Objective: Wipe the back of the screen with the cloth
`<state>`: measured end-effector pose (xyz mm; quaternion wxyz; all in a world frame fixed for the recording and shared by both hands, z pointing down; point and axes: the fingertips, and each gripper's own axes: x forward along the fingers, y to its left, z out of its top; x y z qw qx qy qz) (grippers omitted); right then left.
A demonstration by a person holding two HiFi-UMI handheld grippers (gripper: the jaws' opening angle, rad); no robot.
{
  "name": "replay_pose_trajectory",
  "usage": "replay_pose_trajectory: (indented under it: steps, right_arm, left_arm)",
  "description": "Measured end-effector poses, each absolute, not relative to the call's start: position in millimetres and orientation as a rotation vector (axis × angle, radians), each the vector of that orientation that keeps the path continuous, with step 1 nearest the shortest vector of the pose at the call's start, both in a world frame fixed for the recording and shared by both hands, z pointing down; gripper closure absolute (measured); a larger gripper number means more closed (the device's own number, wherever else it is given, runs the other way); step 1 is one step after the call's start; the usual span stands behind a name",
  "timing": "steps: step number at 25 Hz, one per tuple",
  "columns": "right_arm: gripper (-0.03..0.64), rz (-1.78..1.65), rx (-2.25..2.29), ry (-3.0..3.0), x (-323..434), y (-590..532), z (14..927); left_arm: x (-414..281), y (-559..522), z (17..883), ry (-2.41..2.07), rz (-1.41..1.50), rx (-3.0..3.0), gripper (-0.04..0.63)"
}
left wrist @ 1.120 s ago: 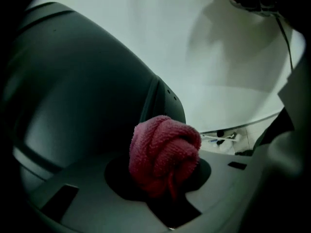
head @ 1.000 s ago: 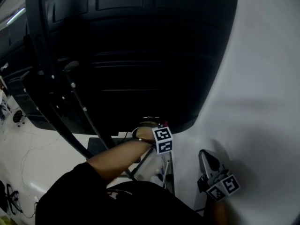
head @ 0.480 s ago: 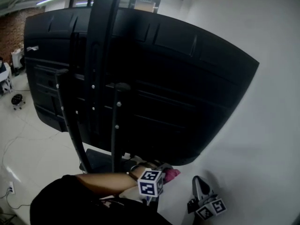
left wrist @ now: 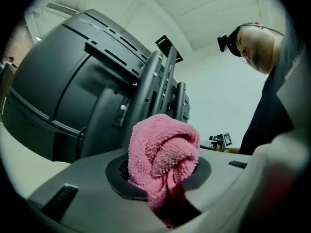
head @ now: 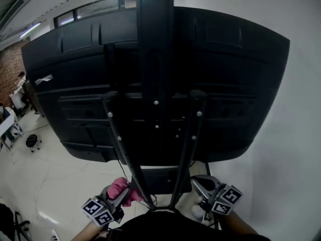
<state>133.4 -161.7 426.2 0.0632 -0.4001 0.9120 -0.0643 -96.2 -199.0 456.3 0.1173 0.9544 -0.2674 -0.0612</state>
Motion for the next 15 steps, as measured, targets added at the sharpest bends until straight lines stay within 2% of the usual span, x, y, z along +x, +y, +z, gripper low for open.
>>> replay_pose_trajectory:
  steps: [5,15]
  right_arm:
    - [0.617,-0.246,-1.169,2.821,100,-154,439]
    - [0.617,-0.200,-1.195,2.812,128,-143,432]
  left_arm:
    - [-102,-187,472,-0.735,-0.206,2.720,0.472]
    - [-40,-187,437,-0.563,-0.291,2.849,0.472]
